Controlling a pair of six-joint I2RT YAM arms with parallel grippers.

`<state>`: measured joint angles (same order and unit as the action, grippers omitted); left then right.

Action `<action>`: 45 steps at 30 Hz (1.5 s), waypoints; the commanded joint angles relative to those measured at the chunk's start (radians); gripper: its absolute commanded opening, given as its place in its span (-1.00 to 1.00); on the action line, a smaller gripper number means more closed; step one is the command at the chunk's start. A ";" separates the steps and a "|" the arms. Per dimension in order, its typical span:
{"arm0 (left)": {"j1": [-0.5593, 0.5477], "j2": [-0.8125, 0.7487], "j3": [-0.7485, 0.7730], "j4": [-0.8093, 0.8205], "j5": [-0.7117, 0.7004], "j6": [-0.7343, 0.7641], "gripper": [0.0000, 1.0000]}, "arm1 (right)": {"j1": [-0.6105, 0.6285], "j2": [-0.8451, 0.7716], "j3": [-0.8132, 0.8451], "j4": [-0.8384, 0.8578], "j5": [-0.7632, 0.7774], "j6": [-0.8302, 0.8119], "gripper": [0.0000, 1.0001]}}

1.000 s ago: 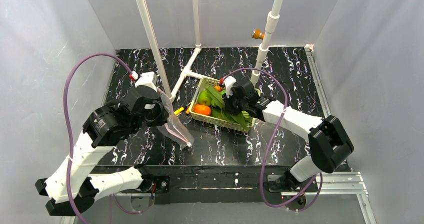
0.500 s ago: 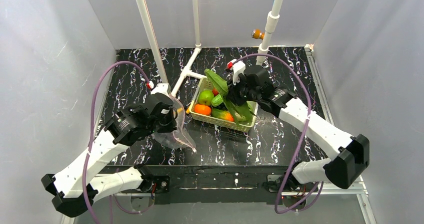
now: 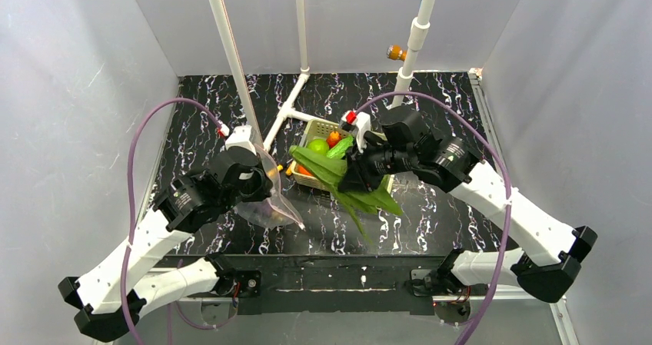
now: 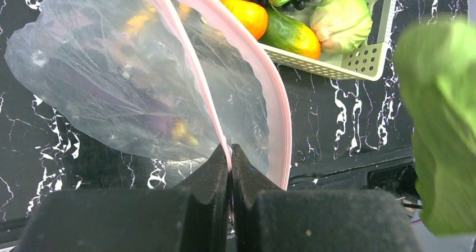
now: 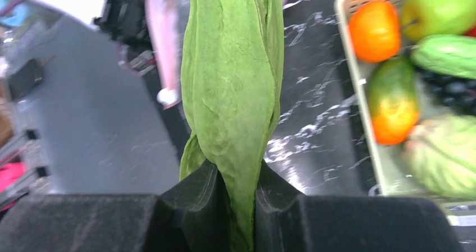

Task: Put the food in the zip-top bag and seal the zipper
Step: Place the fake vegetable in the zipper food storage bag.

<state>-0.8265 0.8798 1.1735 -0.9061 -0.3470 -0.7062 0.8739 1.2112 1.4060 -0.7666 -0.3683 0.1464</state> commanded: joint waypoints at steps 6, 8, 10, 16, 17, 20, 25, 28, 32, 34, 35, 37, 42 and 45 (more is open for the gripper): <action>0.003 0.019 -0.008 0.075 -0.059 -0.004 -1.00 | 0.094 0.055 0.194 -0.119 -0.178 0.204 -0.97; 0.002 0.008 -0.021 0.090 -0.088 -0.022 -1.00 | 0.115 0.067 0.213 -0.101 -0.183 0.287 -0.97; 0.002 -0.009 -0.037 0.103 -0.104 -0.036 -1.00 | 0.130 0.086 0.226 -0.093 -0.189 0.351 -0.97; 0.002 -0.034 -0.053 0.118 -0.130 -0.066 -1.00 | 0.196 0.164 0.252 -0.110 -0.055 0.478 -0.97; 0.002 -0.039 -0.055 0.120 -0.129 -0.068 -1.00 | 0.200 0.176 0.247 -0.103 -0.043 0.492 -0.97; 0.002 -0.052 -0.059 0.118 -0.120 -0.078 -1.00 | 0.205 0.209 0.244 -0.109 0.008 0.506 -0.97; 0.003 -0.083 -0.070 0.118 -0.110 -0.098 -1.00 | 0.210 0.230 0.231 -0.117 0.051 0.506 -0.97; 0.002 -0.111 -0.067 0.110 -0.118 -0.103 -1.00 | 0.211 0.225 0.214 -0.125 0.062 0.504 -0.97; 0.003 -0.122 -0.065 0.100 -0.130 -0.104 -1.00 | 0.211 0.200 0.180 -0.105 0.046 0.508 -0.97; 0.003 -0.127 -0.068 0.101 -0.134 -0.100 -1.00 | 0.212 0.192 0.165 -0.097 0.045 0.513 -0.97; 0.003 -0.127 -0.068 0.097 -0.138 -0.100 -1.00 | 0.212 0.191 0.162 -0.096 0.046 0.512 -0.97; 0.001 -0.124 -0.069 0.094 -0.135 -0.091 -1.00 | 0.212 0.197 0.176 -0.098 0.049 0.511 -0.97; 0.003 -0.078 -0.014 0.065 -0.055 -0.034 -1.00 | 0.229 0.244 0.281 -0.179 0.132 0.451 -0.97; 0.003 -0.005 0.060 -0.004 0.002 -0.019 -1.00 | 0.237 0.281 0.352 -0.210 0.130 0.431 -0.97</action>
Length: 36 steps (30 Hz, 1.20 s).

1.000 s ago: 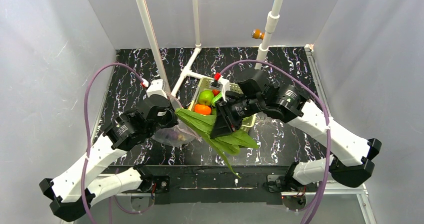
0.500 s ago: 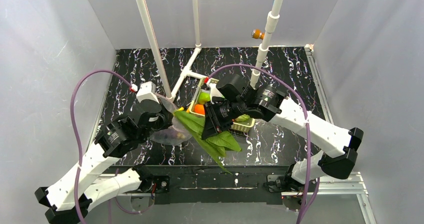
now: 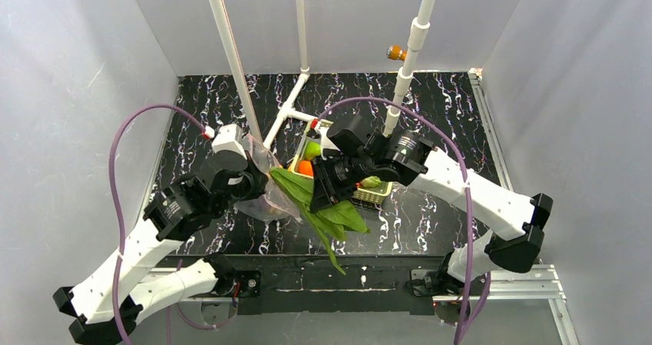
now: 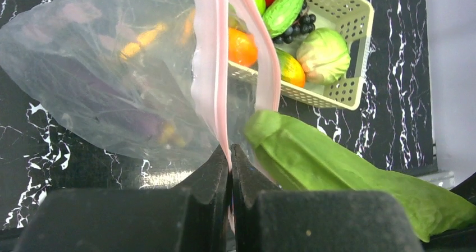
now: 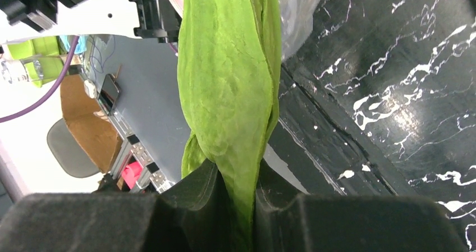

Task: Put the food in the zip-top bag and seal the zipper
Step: Place the fake vegetable in the zipper food storage bag.

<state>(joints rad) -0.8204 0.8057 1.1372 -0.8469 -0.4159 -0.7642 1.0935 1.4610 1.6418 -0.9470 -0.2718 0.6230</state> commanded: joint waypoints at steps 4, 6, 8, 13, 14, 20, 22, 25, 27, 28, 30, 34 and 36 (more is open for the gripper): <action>-0.003 0.121 0.121 -0.049 0.135 0.040 -1.00 | 0.019 0.121 0.241 -0.073 0.020 -0.022 -0.97; -0.003 0.122 0.105 -0.013 0.157 0.031 -1.00 | 0.019 0.171 0.316 -0.106 0.055 0.006 -0.97; -0.004 0.117 0.083 0.026 0.180 0.023 -1.00 | 0.019 0.221 0.392 -0.144 0.085 0.013 -0.97; -0.004 0.111 0.063 0.049 0.220 0.007 -1.00 | -0.013 0.284 0.454 -0.089 0.014 0.007 -0.97; -0.004 0.103 0.063 0.050 0.227 0.003 -1.00 | -0.036 0.289 0.430 -0.058 -0.041 0.013 -0.97; -0.004 0.048 0.064 0.028 0.193 -0.010 -1.00 | -0.087 0.309 0.385 0.086 -0.162 0.070 -0.96; -0.003 0.035 0.069 0.012 0.157 -0.022 -1.00 | -0.087 0.324 0.387 0.118 -0.157 0.097 -0.88; -0.004 0.031 0.075 0.027 0.183 0.002 -1.00 | -0.091 0.324 0.380 0.124 -0.128 0.097 -0.78; -0.004 0.042 0.092 0.015 0.205 0.003 -1.00 | -0.093 0.318 0.390 0.094 -0.085 0.060 -0.65; -0.004 0.044 0.094 0.014 0.212 0.002 -1.00 | -0.093 0.319 0.401 0.079 -0.069 0.038 -0.60; -0.004 0.046 0.085 0.027 0.221 0.000 -1.00 | -0.092 0.333 0.451 0.025 -0.032 -0.002 -0.53; -0.004 0.063 0.087 0.021 0.206 -0.015 -1.00 | -0.080 0.393 0.578 -0.081 -0.027 -0.103 -0.17; -0.004 0.061 0.082 0.020 0.183 -0.025 -1.00 | -0.071 0.395 0.567 -0.052 -0.111 -0.137 0.07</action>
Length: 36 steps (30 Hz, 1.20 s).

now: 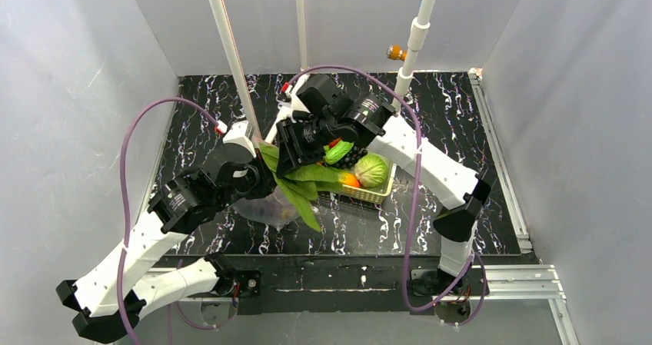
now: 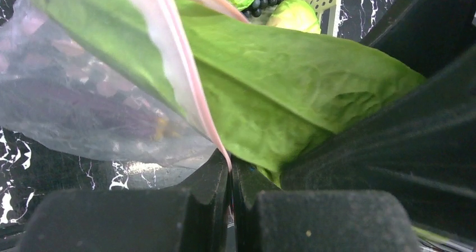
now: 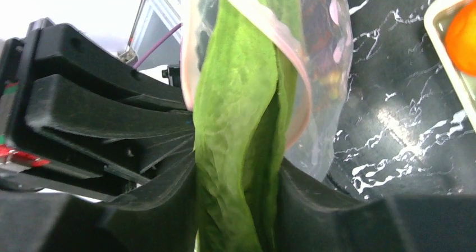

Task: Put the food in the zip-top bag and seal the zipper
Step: Place the fake vegetable in the zipper food storage bag.

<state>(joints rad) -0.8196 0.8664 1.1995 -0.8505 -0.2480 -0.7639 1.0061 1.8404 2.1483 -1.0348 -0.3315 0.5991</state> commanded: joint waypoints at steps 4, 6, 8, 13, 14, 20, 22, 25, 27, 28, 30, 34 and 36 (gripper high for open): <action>-0.004 -0.030 -0.001 0.026 -0.050 -0.054 -1.00 | 0.017 -0.041 -0.009 0.129 -0.173 -0.121 0.30; -0.005 -0.057 -0.010 0.028 -0.077 -0.072 -1.00 | 0.015 -0.093 -0.064 0.181 -0.187 -0.124 0.40; -0.004 -0.090 -0.028 0.041 -0.100 -0.087 -1.00 | 0.010 -0.147 -0.135 0.246 -0.214 -0.112 0.49; -0.004 -0.148 -0.061 0.066 -0.131 -0.119 -1.00 | 0.001 -0.241 -0.287 0.363 -0.208 -0.083 0.61; -0.005 -0.152 -0.060 0.066 -0.131 -0.121 -1.00 | 0.001 -0.247 -0.299 0.363 -0.194 -0.086 0.61; -0.004 -0.158 -0.047 0.070 -0.114 -0.129 -1.00 | 0.020 -0.243 -0.262 0.309 -0.074 -0.132 0.43; -0.004 -0.140 -0.031 0.068 -0.092 -0.124 -1.00 | 0.025 -0.229 -0.237 0.310 -0.037 -0.124 0.00; -0.004 -0.104 0.002 0.042 -0.084 -0.107 -1.00 | 0.040 -0.181 -0.148 0.256 0.074 -0.138 -0.31; -0.005 -0.088 0.022 0.027 -0.093 -0.110 -1.00 | 0.051 -0.121 -0.059 0.225 0.119 -0.145 -0.64; -0.005 -0.083 0.024 0.036 -0.088 -0.108 -1.00 | 0.065 -0.094 -0.026 0.209 0.153 -0.151 -0.76; -0.004 -0.076 0.030 0.046 -0.080 -0.103 -1.00 | 0.109 -0.033 0.075 0.123 0.295 -0.189 -0.82; -0.004 -0.039 0.060 -0.008 -0.087 -0.091 -1.00 | 0.148 0.052 0.236 -0.025 0.452 -0.271 -0.30; -0.004 -0.027 0.072 -0.035 -0.090 -0.084 -1.00 | 0.120 0.031 0.160 0.020 0.259 -0.288 0.04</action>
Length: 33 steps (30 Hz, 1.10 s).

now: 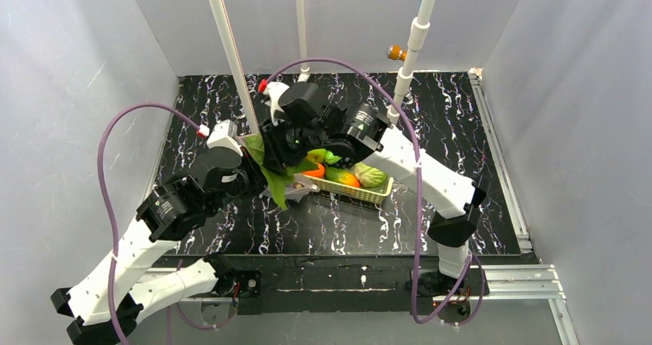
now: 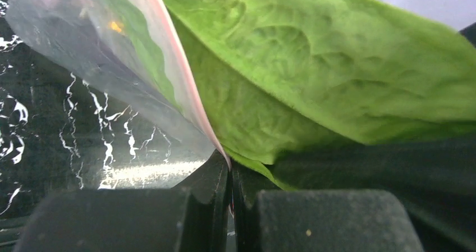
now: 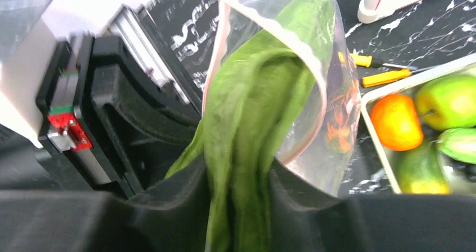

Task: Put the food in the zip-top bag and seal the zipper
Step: Place the fake vegetable in the zipper food storage bag, then adjust the zipper food storage bag at the center of the board.

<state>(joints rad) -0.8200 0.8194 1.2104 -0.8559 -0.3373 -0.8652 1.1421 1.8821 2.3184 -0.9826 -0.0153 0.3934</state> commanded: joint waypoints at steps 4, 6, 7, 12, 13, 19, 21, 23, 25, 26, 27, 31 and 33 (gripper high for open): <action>-0.005 0.020 0.068 -0.031 -0.005 0.032 -1.00 | -0.056 -0.081 -0.144 0.030 -0.190 -0.039 0.34; -0.004 0.019 0.070 -0.048 -0.038 0.013 -1.00 | -0.056 -0.140 -0.208 0.064 -0.237 -0.028 0.47; -0.004 0.014 0.065 -0.050 -0.054 0.000 -1.00 | -0.057 -0.164 -0.229 0.077 -0.265 -0.021 0.53; -0.004 -0.037 0.009 0.024 -0.086 -0.035 -1.00 | -0.060 -0.266 -0.318 0.116 -0.327 0.004 0.66; -0.004 -0.037 0.010 0.026 -0.088 -0.039 -1.00 | -0.060 -0.268 -0.316 0.105 -0.316 0.009 0.66; -0.004 -0.031 0.011 0.029 -0.066 -0.063 -1.00 | -0.044 -0.268 -0.312 0.079 -0.219 0.009 0.73; -0.005 -0.039 0.004 0.031 -0.063 -0.068 -1.00 | -0.046 -0.251 -0.272 0.028 -0.184 -0.002 0.67; -0.004 -0.051 -0.006 0.029 -0.073 -0.080 -1.00 | -0.045 -0.244 -0.251 -0.023 -0.139 -0.001 0.38; -0.004 -0.064 -0.014 0.034 -0.086 -0.091 -1.00 | -0.030 -0.269 -0.326 0.006 -0.140 0.021 0.23; -0.004 -0.070 -0.018 0.040 -0.091 -0.095 -1.00 | -0.017 -0.286 -0.370 0.038 -0.138 0.028 0.15; -0.005 -0.073 -0.021 0.050 -0.093 -0.096 -1.00 | -0.006 -0.297 -0.401 0.063 -0.129 0.036 0.05; -0.004 -0.075 -0.012 0.071 -0.078 -0.093 -1.00 | 0.020 -0.314 -0.463 0.084 -0.039 0.047 -0.22; -0.004 -0.078 -0.008 0.062 -0.065 -0.093 -1.00 | 0.034 -0.333 -0.509 0.103 0.007 0.040 -0.24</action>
<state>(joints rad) -0.8211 0.7530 1.1915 -0.8318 -0.3856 -0.9461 1.1494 1.6095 1.8618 -0.9392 -0.1147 0.4275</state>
